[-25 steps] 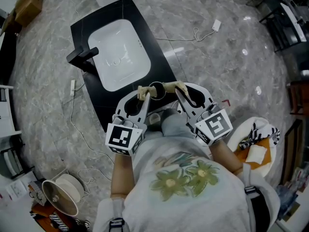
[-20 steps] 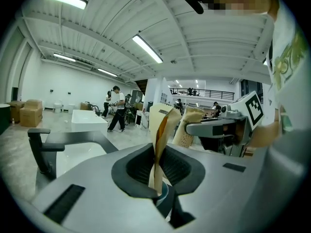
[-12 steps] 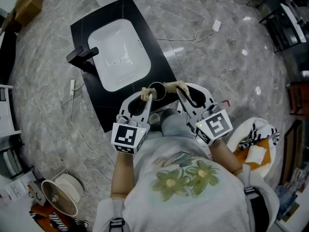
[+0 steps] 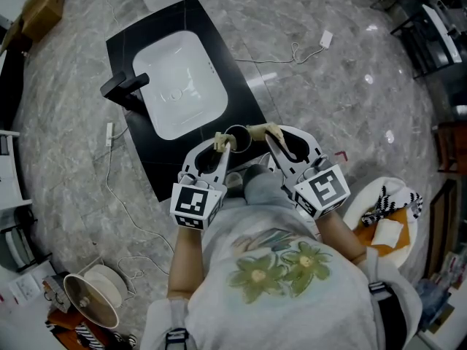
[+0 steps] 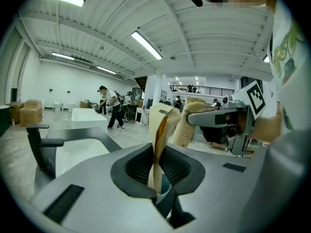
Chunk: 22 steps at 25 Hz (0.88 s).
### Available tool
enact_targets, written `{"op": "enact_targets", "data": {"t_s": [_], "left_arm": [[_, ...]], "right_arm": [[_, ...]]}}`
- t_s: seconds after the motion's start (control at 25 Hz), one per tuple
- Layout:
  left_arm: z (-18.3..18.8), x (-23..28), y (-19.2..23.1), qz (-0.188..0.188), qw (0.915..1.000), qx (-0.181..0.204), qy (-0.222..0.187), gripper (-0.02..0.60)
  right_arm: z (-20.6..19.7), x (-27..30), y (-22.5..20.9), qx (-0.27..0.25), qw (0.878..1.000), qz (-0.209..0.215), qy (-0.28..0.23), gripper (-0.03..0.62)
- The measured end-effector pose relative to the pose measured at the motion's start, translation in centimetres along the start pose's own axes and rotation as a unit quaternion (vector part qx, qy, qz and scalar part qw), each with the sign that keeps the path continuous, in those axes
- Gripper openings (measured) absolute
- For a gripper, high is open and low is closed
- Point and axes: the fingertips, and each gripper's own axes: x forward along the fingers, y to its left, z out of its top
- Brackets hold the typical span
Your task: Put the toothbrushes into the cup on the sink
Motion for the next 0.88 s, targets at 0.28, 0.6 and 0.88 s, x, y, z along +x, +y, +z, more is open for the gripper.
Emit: {"op": "enact_targets", "data": {"t_s": [0.28, 0.6, 0.88], "left_arm": [[-1.2, 0.3, 0.3, -0.002, 0.9999, -0.003, 0.011, 0.044], [-2.2, 0.7, 0.6, -0.002, 0.9996, -0.014, 0.023, 0.044], [-3.4, 1.5, 0.8, -0.004, 0.9991, -0.014, 0.040, 0.046]], "right_arm": [[0.0, -0.1, 0.4, 0.001, 1.000, 0.000, 0.001, 0.074], [-0.1, -0.1, 0.4, 0.001, 1.000, 0.000, 0.003, 0.075], [-0.6, 0.3, 0.1, 0.005, 1.000, -0.002, 0.006, 0.075]]}}
